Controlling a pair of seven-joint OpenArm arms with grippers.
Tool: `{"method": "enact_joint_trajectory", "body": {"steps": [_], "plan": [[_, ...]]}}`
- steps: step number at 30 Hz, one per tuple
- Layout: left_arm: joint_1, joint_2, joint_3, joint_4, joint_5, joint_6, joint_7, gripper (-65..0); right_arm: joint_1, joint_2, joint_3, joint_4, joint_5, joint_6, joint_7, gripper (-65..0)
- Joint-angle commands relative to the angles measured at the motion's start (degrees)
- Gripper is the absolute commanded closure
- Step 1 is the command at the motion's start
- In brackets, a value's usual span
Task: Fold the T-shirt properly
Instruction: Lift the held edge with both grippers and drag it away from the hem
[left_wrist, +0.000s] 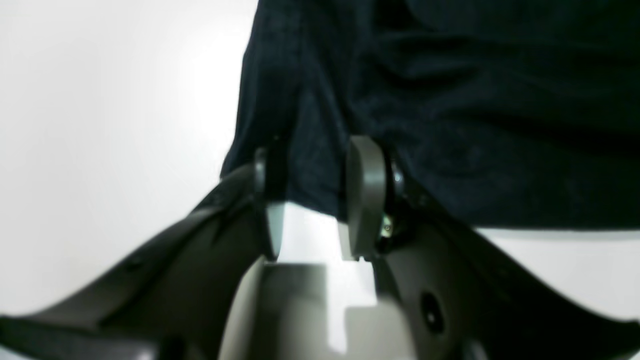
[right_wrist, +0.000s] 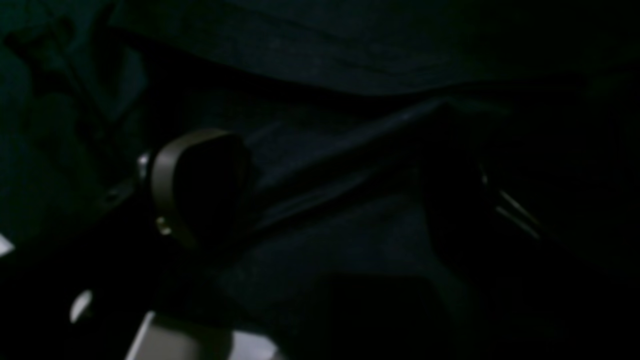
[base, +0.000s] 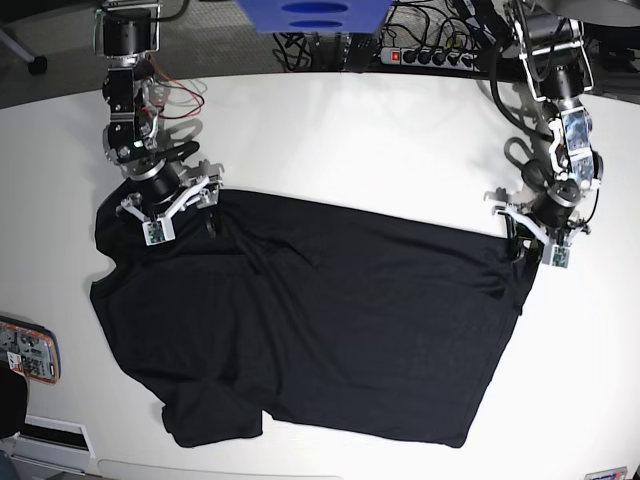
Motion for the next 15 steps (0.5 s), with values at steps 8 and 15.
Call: {"method": "enact_joint_trajectory", "body": {"steps": [8,15], "plan": [[6.15,-0.86,-0.99,5.69,-2.92,-0.44,7.35,-18.8,-3.22,0.48,-0.15,0.50,-3.74,1.05,-10.69,-56.5],[5.10,-0.59,-3.10,12.55,-2.65,-0.44,13.07,-18.8,-4.10,0.48,-0.59,1.20,-3.74,1.05,-10.69,-56.5]]}}
